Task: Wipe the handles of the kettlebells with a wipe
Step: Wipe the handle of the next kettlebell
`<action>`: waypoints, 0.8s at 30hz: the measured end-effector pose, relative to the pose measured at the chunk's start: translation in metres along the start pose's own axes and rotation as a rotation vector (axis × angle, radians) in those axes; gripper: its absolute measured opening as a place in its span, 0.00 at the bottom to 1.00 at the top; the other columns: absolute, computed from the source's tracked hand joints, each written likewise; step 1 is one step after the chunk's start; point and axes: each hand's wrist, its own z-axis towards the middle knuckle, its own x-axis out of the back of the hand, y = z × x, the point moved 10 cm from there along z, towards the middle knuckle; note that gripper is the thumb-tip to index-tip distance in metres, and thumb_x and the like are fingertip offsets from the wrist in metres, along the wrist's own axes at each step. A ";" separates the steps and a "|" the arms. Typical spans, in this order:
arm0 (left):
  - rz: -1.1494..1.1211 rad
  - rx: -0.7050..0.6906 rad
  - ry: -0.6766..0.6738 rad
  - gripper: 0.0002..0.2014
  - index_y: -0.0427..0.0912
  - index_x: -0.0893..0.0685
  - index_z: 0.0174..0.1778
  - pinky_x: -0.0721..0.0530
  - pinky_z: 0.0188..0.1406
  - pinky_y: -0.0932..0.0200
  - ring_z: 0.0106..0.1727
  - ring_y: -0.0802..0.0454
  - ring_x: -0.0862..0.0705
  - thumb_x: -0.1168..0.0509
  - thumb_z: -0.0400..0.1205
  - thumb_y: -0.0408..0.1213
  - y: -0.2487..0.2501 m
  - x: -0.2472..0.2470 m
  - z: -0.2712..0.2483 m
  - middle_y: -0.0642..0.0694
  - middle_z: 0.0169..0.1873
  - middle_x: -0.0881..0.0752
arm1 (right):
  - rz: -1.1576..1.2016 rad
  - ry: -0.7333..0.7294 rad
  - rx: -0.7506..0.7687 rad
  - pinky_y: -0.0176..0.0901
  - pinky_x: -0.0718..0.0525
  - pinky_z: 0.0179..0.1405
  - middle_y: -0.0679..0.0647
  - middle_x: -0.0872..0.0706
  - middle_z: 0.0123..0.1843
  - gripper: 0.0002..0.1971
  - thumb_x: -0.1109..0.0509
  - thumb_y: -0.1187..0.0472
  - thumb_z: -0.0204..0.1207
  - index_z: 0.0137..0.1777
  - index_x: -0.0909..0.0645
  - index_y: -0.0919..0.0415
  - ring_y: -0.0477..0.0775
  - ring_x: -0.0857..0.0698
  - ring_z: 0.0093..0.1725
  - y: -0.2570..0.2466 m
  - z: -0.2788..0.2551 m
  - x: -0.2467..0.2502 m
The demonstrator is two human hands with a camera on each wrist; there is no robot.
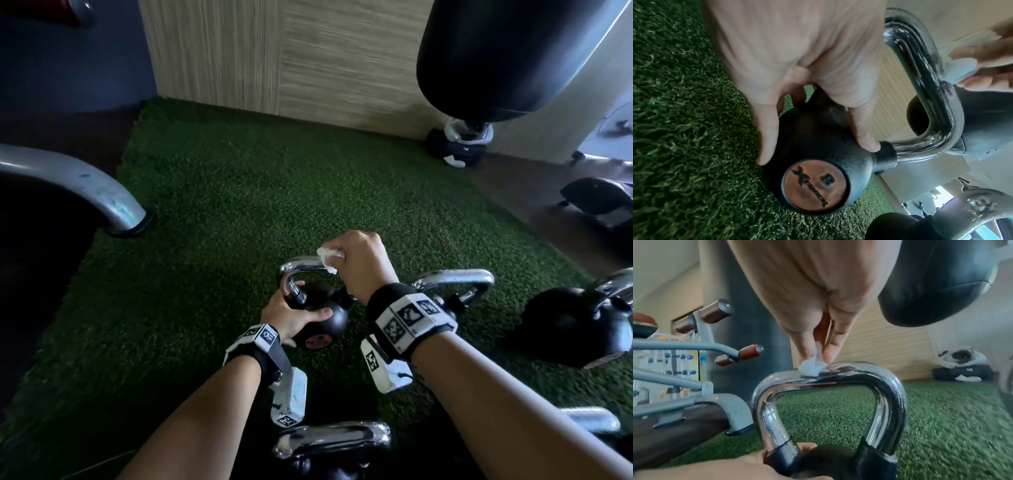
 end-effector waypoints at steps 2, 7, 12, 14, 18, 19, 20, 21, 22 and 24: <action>-0.014 0.006 0.007 0.50 0.66 0.19 0.71 0.06 0.35 0.33 0.71 0.39 0.16 0.10 0.50 0.57 -0.002 -0.001 0.001 0.52 0.71 0.17 | -0.005 0.002 0.002 0.39 0.14 0.55 0.55 0.07 0.53 0.07 0.26 0.71 0.78 0.49 0.07 0.63 0.53 0.09 0.52 0.004 -0.004 -0.003; 0.003 0.003 0.007 0.51 0.64 0.20 0.73 0.06 0.34 0.34 0.71 0.38 0.16 0.10 0.51 0.58 -0.001 -0.001 0.000 0.51 0.72 0.17 | -0.028 0.143 -0.058 0.41 0.10 0.49 0.59 0.07 0.53 0.10 0.28 0.76 0.79 0.52 0.07 0.65 0.53 0.09 0.49 0.039 -0.016 0.020; -0.021 0.017 0.001 0.43 0.69 0.19 0.70 0.06 0.40 0.34 0.73 0.39 0.18 0.09 0.58 0.53 -0.002 0.000 -0.002 0.53 0.72 0.18 | -0.021 0.102 -0.082 0.48 0.09 0.55 0.60 0.08 0.56 0.13 0.31 0.78 0.79 0.55 0.08 0.65 0.57 0.09 0.52 0.041 -0.014 0.016; -0.015 0.015 -0.002 0.43 0.71 0.19 0.69 0.05 0.39 0.35 0.73 0.39 0.18 0.09 0.57 0.54 -0.002 0.000 -0.003 0.53 0.73 0.19 | 0.021 0.139 -0.175 0.39 0.13 0.53 0.59 0.07 0.59 0.14 0.30 0.75 0.81 0.61 0.09 0.64 0.53 0.10 0.52 0.060 -0.016 0.021; -0.022 0.010 0.000 0.41 0.73 0.19 0.68 0.05 0.39 0.36 0.72 0.40 0.17 0.10 0.59 0.53 -0.003 0.000 -0.004 0.55 0.72 0.18 | 0.119 0.150 -0.393 0.33 0.17 0.52 0.59 0.06 0.60 0.15 0.31 0.71 0.81 0.62 0.08 0.58 0.56 0.09 0.56 0.107 -0.019 0.022; -0.026 0.004 0.001 0.41 0.73 0.19 0.68 0.05 0.39 0.36 0.71 0.41 0.17 0.10 0.59 0.53 -0.002 0.000 -0.004 0.55 0.72 0.17 | 0.158 0.163 -0.414 0.40 0.13 0.57 0.59 0.06 0.60 0.16 0.31 0.71 0.81 0.61 0.08 0.58 0.58 0.09 0.58 0.112 -0.020 0.022; -0.023 0.000 0.004 0.42 0.73 0.19 0.68 0.05 0.38 0.37 0.71 0.41 0.17 0.10 0.58 0.54 -0.003 0.000 -0.004 0.55 0.72 0.17 | 0.199 0.178 -0.435 0.47 0.10 0.60 0.59 0.06 0.58 0.15 0.30 0.71 0.80 0.61 0.07 0.58 0.59 0.08 0.57 0.117 -0.022 0.020; -0.014 -0.004 0.008 0.42 0.73 0.19 0.68 0.05 0.37 0.37 0.71 0.41 0.16 0.10 0.58 0.54 -0.002 0.000 -0.003 0.55 0.72 0.17 | 0.242 0.196 -0.465 0.51 0.09 0.60 0.58 0.05 0.56 0.15 0.29 0.71 0.79 0.59 0.07 0.58 0.59 0.07 0.54 0.124 -0.023 0.017; -0.009 -0.006 0.012 0.42 0.73 0.19 0.68 0.05 0.37 0.38 0.70 0.41 0.16 0.10 0.58 0.55 -0.002 0.000 -0.003 0.55 0.71 0.17 | 0.290 0.204 -0.508 0.53 0.08 0.58 0.57 0.05 0.52 0.13 0.27 0.70 0.78 0.57 0.06 0.57 0.58 0.06 0.51 0.135 -0.023 0.010; -0.021 -0.009 0.014 0.42 0.73 0.19 0.67 0.05 0.37 0.38 0.68 0.42 0.15 0.10 0.57 0.55 -0.003 0.000 -0.004 0.56 0.70 0.16 | 0.454 0.166 -0.627 0.57 0.06 0.53 0.56 0.04 0.42 0.08 0.21 0.68 0.75 0.51 0.05 0.58 0.57 0.05 0.44 0.160 -0.025 -0.015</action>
